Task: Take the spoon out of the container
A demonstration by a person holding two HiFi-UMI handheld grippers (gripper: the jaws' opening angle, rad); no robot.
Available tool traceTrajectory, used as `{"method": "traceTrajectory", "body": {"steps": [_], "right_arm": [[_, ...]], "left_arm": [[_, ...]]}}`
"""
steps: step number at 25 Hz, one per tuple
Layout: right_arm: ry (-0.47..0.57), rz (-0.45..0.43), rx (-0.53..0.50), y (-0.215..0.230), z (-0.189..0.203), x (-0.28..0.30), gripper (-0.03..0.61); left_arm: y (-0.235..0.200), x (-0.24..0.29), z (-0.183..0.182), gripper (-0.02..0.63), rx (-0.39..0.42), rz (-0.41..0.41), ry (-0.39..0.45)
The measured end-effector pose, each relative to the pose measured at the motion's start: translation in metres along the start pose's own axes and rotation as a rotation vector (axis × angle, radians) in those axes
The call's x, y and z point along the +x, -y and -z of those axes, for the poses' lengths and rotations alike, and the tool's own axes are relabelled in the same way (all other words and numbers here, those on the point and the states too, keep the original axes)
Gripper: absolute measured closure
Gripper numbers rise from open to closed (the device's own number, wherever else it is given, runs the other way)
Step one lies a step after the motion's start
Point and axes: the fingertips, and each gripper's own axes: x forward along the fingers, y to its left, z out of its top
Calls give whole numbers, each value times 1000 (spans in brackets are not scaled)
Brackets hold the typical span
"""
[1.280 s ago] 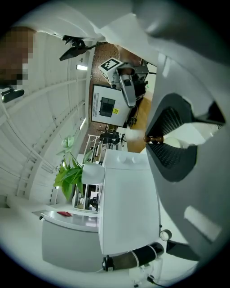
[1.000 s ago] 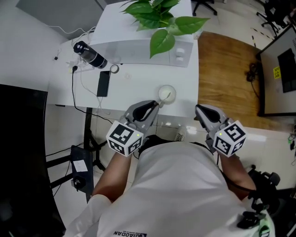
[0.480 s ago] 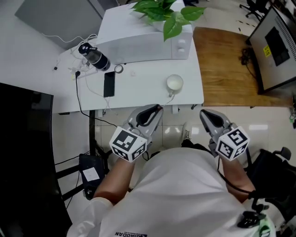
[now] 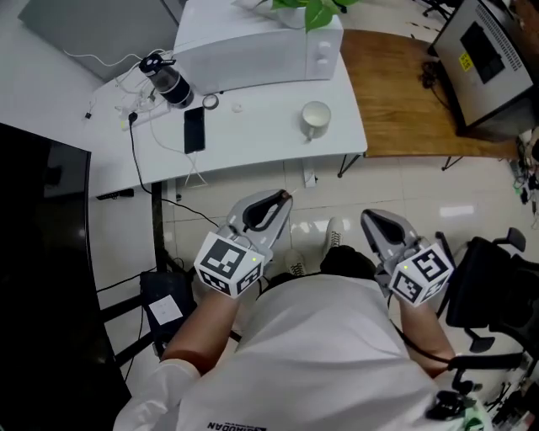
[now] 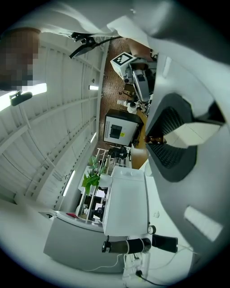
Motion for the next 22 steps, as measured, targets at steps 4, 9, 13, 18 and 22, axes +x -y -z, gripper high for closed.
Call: {"method": "traceTrajectory", "body": {"steps": [4,9,13,18,22], "right_arm": [[-18,3,-8,-5,8,-10,572],[-40,-6,-39,-5,3,-12,572],[-31,-23,-60,-5,-3,-16,572],[-20,-34,-73,4,-6,-25,572],[-25,-51,-76,7,-6,-26,572]], "left_arm": [[14,-9,2,559,27,-6,11],[24,-11,1,558,34,-24,5],[34,-4,-4,558,54,-25,10],[44,2,0,558,52,-45,4],[47,2,0,559,54,-64,3]]}}
